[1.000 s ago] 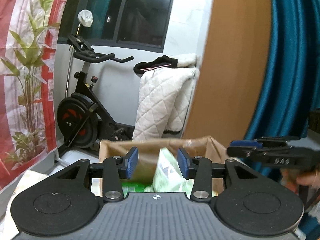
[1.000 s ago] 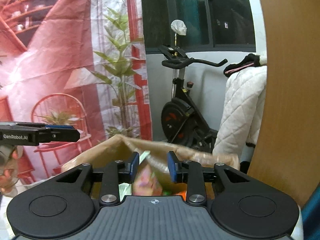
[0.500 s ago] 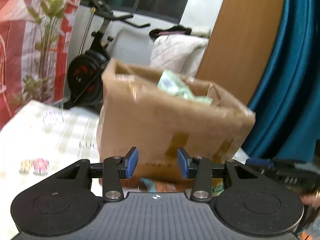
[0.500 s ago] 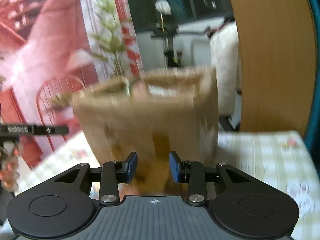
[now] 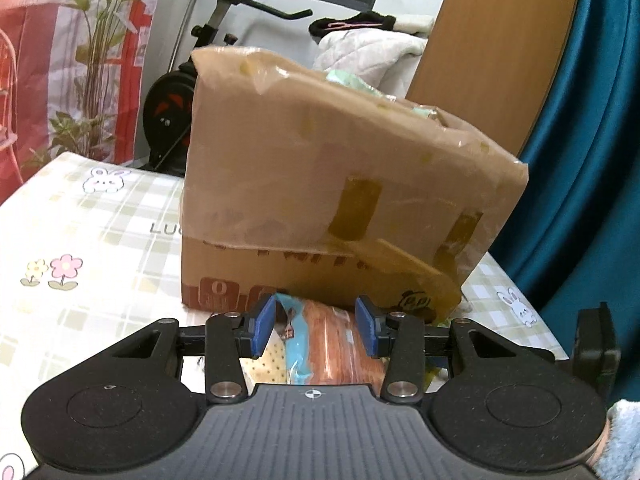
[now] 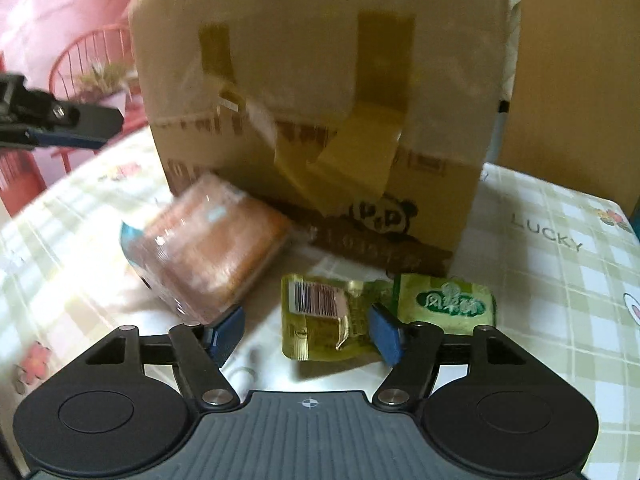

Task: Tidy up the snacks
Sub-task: 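Move both tools back down to the snack pile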

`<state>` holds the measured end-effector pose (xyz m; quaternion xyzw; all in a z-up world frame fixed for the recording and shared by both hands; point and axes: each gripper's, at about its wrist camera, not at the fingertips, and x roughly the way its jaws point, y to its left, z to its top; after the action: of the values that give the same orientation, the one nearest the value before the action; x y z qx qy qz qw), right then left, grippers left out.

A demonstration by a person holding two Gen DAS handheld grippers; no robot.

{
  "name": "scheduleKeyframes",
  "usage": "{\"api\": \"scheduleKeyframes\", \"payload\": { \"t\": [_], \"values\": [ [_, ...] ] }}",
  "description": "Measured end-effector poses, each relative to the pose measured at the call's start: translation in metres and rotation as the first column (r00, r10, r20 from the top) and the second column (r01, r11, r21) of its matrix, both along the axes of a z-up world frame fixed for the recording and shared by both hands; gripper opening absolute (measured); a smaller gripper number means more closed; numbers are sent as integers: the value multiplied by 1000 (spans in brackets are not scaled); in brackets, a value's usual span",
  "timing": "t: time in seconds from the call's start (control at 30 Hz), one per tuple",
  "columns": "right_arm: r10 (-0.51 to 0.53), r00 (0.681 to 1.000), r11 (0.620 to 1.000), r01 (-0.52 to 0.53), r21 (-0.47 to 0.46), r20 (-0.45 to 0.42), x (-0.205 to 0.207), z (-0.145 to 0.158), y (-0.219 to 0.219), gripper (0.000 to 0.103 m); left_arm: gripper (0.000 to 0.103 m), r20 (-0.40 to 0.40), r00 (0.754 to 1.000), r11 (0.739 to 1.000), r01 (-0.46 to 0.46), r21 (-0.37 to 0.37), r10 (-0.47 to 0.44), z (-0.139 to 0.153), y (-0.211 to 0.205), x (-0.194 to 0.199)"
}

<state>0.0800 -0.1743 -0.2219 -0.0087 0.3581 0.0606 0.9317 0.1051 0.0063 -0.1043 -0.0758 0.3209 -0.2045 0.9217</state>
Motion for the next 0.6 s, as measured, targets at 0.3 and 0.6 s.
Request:
{"api": "scheduleKeyframes", "payload": {
  "t": [0.3, 0.6],
  "values": [
    [-60, 997, 997, 62, -44, 44, -2, 2, -1, 32, 46, -2, 1000, 1000, -1, 21, 2, -9, -4, -5],
    [-124, 977, 988, 106, 109, 174, -36, 50, -20, 0, 54, -20, 1000, 1000, 15, 12, -15, -15, -7, -6]
  ]
}}
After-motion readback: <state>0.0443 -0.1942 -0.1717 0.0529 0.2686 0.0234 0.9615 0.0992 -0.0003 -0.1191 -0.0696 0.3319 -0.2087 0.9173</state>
